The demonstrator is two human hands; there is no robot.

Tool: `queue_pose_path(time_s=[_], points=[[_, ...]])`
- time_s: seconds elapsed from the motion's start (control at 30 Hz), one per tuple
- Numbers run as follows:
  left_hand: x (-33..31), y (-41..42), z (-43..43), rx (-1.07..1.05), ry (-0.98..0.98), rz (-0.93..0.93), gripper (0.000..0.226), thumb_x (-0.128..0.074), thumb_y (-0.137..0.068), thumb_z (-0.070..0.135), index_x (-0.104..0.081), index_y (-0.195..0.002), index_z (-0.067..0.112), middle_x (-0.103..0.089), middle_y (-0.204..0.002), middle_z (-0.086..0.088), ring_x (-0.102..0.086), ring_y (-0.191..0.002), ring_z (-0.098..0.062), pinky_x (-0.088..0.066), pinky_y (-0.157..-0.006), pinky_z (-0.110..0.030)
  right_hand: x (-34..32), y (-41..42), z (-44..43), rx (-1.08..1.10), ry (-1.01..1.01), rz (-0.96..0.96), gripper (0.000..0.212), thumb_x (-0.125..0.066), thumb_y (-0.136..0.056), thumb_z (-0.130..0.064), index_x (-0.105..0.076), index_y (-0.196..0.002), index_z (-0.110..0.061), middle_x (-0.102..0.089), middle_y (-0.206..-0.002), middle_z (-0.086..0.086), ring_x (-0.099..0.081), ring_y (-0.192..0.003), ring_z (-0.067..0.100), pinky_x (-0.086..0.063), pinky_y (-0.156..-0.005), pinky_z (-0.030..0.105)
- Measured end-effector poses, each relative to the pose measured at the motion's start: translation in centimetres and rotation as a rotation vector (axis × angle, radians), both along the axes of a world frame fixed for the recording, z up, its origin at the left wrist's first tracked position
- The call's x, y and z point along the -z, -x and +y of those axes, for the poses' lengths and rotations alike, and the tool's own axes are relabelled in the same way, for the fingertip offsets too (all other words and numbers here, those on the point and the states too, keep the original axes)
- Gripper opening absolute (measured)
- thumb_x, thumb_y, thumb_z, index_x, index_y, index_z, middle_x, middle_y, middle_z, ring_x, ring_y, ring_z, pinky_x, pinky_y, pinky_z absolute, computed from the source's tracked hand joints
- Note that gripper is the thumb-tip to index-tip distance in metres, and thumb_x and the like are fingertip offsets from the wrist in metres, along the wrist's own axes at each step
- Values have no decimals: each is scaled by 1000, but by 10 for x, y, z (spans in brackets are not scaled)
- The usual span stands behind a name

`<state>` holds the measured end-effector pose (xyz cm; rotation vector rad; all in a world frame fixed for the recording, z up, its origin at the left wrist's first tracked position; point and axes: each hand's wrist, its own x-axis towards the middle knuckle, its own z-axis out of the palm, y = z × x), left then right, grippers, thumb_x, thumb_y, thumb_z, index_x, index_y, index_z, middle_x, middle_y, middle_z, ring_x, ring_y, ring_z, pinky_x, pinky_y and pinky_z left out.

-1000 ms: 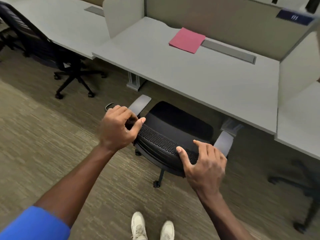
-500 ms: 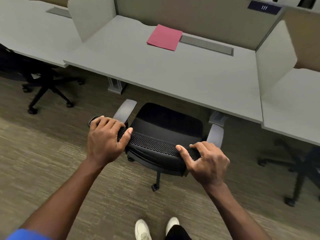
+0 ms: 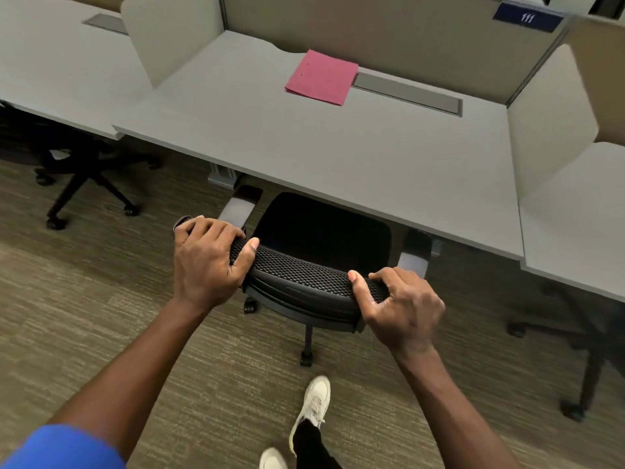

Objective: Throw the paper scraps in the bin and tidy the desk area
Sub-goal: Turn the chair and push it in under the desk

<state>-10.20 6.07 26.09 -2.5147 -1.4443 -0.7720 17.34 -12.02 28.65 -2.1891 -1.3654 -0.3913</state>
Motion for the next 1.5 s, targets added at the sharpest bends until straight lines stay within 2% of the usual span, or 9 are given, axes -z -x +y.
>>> queue_pose_path(time_s=[0.17, 0.3, 0.47, 0.7, 0.8, 0.93, 1.33, 1.5], points=[[-3, -21, 38, -10, 5, 20, 51, -35, -105, 64, -69, -97, 27, -73, -99, 9, -62, -106, -19, -39, -101, -47, 3, -22, 42, 4, 9, 22, 58, -52, -93, -75, -75, -79, -24, -70, -72, -6, -65, -67, 19, -48, -55, 29], [-6, -40, 72, -21, 13, 26, 54, -35, -104, 68, -69, -97, 27, -73, -100, 8, -62, -107, -20, -38, -100, -48, 2, -37, 78, 1, 45, 27, 54, -54, -94, -71, -74, -81, -23, -69, -73, -4, -65, -68, 21, -51, -56, 34], [-3, -58, 111, -34, 6, 28, 48, -38, -103, 67, -68, -98, 30, -74, -102, 10, -63, -109, -18, -37, -100, -48, -1, -55, 115, -25, 69, 14, 51, -55, -94, -67, -74, -80, -21, -69, -71, -2, -64, -66, 20, -50, -59, 32], [1, -77, 155, -29, 6, 4, 49, -37, -103, 68, -68, -96, 30, -74, -98, 11, -63, -106, -19, -35, -99, -45, 2, -70, 154, 6, 61, 10, 48, -60, -92, -64, -73, -78, -20, -68, -69, -1, -64, -63, 23, -51, -56, 33], [0, -82, 168, -25, 26, 8, 54, -33, -104, 68, -69, -96, 28, -74, -97, 8, -63, -104, -21, -36, -98, -47, 5, -75, 166, 23, 47, -4, 47, -59, -93, -63, -73, -76, -21, -69, -69, -2, -64, -64, 21, -46, -55, 29], [-5, -88, 180, -25, 48, 34, 59, -29, -104, 68, -70, -95, 27, -74, -95, 5, -62, -101, -23, -37, -96, -47, 9, -79, 177, 73, 12, -58, 44, -59, -95, -58, -73, -74, -22, -68, -67, -4, -62, -64, 19, -30, -58, 26], [-11, -101, 210, 15, 109, 52, 52, -35, -104, 61, -73, -100, 25, -76, -99, 4, -63, -104, -22, -37, -97, -46, 17, -93, 211, 109, -52, -93, 39, -60, -96, -52, -72, -73, -24, -70, -69, -6, -62, -66, 18, -29, -63, 27], [-3, -100, 211, 6, 73, 33, 54, -33, -105, 61, -73, -99, 24, -76, -98, 3, -63, -102, -23, -35, -95, -45, 20, -94, 212, 106, -83, -103, 49, -49, -100, -59, -72, -73, -24, -69, -68, -7, -59, -65, 15, -24, -63, 27]])
